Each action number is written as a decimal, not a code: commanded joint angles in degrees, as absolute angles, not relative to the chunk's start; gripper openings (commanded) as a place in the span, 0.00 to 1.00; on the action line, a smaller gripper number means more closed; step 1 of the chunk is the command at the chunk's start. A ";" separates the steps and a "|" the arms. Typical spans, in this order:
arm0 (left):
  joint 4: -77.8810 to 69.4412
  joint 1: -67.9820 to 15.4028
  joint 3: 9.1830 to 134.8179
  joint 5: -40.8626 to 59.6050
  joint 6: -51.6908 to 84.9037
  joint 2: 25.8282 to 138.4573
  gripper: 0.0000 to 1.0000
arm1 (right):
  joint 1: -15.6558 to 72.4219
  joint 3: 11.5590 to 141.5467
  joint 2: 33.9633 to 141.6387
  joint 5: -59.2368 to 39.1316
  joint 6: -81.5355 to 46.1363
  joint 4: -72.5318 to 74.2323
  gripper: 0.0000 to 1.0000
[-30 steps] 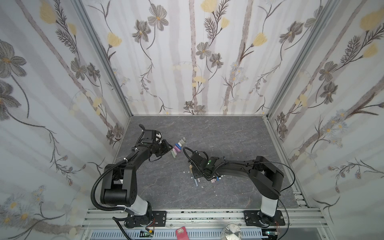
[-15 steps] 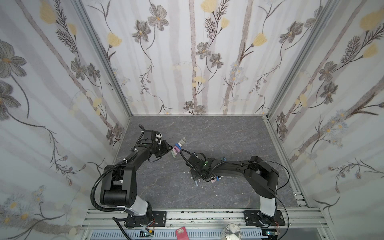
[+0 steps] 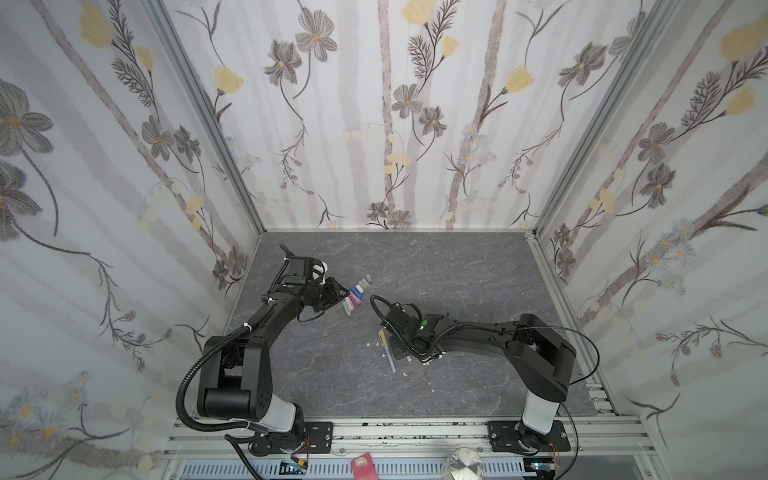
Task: Open the pen caps
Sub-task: 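Close the right gripper on the pink-capped pen and lift it, then swing the left gripper to the pink cap and close on it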
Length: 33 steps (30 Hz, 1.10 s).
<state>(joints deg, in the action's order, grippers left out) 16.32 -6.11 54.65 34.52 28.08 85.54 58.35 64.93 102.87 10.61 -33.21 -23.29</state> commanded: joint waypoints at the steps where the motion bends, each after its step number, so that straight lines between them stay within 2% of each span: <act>1: 17.41 -8.75 55.37 35.72 28.71 84.44 0.28 | 56.97 62.74 98.83 8.20 -31.66 -20.52 0.01; 9: 11.26 -19.02 55.63 36.81 36.02 84.50 0.29 | 50.54 57.52 89.85 -1.72 -32.54 -14.25 0.00; 18: 4.33 -26.45 55.65 36.59 40.83 88.20 0.31 | 47.44 56.60 88.07 -5.21 -32.74 -12.28 0.00; 33: -0.39 -30.43 56.77 35.51 43.46 94.12 0.31 | 47.42 57.30 88.24 -6.33 -33.29 -11.19 0.00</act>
<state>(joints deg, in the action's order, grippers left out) 2.00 -30.24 56.01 36.01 42.68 93.56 47.46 56.86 88.38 -5.91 -32.80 -12.60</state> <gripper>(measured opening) 0.313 0.076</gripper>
